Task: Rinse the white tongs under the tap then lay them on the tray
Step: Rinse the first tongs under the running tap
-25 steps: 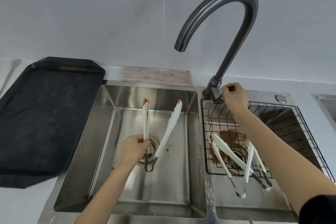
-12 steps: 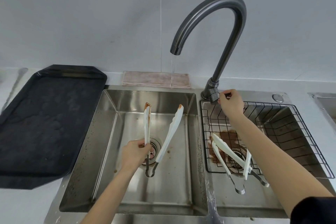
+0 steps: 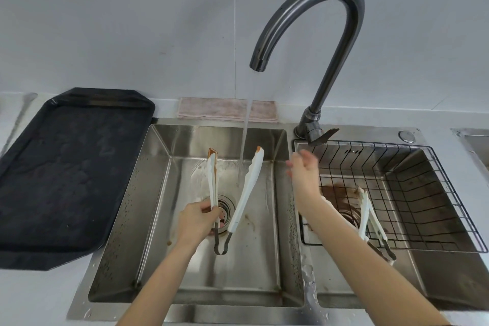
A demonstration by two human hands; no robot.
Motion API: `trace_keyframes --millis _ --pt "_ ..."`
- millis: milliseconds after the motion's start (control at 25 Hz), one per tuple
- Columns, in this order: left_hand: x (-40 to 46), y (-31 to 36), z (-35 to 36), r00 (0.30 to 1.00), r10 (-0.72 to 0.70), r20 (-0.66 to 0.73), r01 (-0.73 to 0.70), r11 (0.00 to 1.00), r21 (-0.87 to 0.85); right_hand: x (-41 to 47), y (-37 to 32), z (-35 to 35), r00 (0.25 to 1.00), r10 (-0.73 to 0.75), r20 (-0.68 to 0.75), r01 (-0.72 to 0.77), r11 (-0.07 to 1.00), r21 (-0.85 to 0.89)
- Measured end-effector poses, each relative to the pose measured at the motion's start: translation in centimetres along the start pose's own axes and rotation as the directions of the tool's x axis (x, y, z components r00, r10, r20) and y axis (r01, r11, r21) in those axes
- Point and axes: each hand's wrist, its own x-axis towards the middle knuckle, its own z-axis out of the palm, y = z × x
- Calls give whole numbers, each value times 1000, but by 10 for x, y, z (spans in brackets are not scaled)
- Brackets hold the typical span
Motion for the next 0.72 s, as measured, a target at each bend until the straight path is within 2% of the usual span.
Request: trace_keyframes --millis 120,200,280,440,720 --pt "1 -7 0 1000 1 4 -1 1000 2 -6 20 27 922 211 324 -266 954 138" --pt "3 -12 -1 999 37 -29 -36 998 49 -4 21 39 876 262 405 -360 914 188" --pt "5 -17 -3 996 73 -57 -70 996 46 0 19 49 850 301 433 -424 877 223" --pt "9 -20 -12 994 72 -88 -78 995 -63 12 22 71 796 359 488 -529 804 273" --pt "20 -23 -24 991 69 -119 -75 996 -45 22 30 97 758 417 501 -594 758 269"
